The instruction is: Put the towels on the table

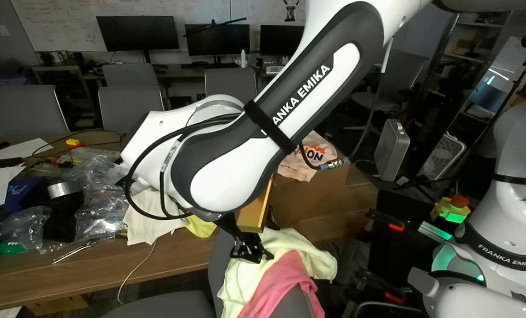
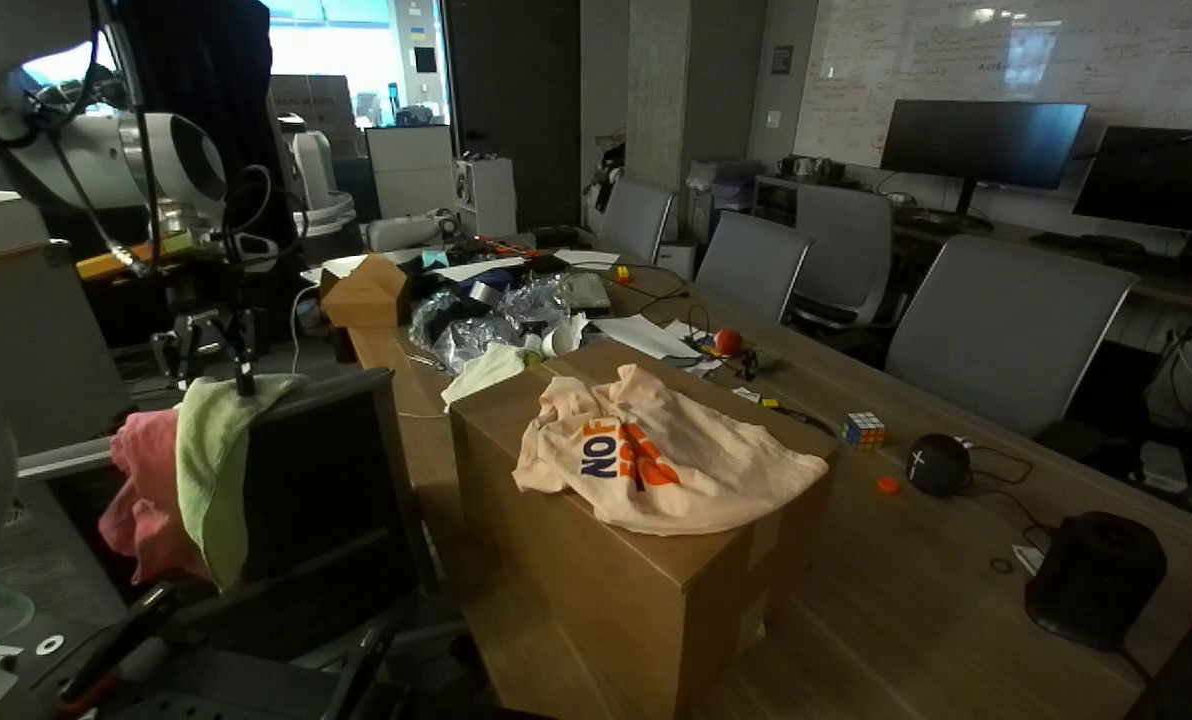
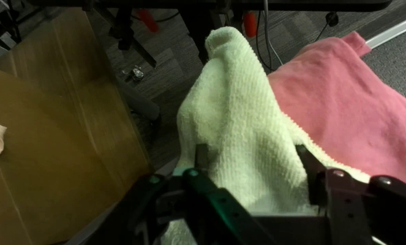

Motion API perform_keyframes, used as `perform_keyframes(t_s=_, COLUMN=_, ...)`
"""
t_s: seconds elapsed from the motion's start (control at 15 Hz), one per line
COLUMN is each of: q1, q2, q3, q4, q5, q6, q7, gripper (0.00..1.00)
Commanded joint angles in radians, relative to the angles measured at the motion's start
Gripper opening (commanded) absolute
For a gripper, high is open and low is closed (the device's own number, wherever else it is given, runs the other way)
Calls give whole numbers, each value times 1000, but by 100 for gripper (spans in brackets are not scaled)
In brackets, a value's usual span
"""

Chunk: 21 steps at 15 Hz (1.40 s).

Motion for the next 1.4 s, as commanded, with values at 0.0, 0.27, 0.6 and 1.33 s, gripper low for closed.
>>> perform_keyframes(t_s=0.0, q1=13, q2=9, q3=-17, q4=42, q5=-23, q6=-61, q7=-8, gripper=35)
perform_keyframes(t_s=0.27, q1=20, q2=7, q3=-29, q4=55, q5=-51, q6=-87, q7=17, gripper=5)
perform_keyframes(t_s=0.6, q1=37, q2=-30, q3=-48, q4=81, q5=-146, q6=-129, q7=83, gripper=1)
perform_keyframes(t_s=1.33, q1=11, q2=-210, q3=-42, q4=137, q5=-229, q6=-231, q7=217, gripper=1)
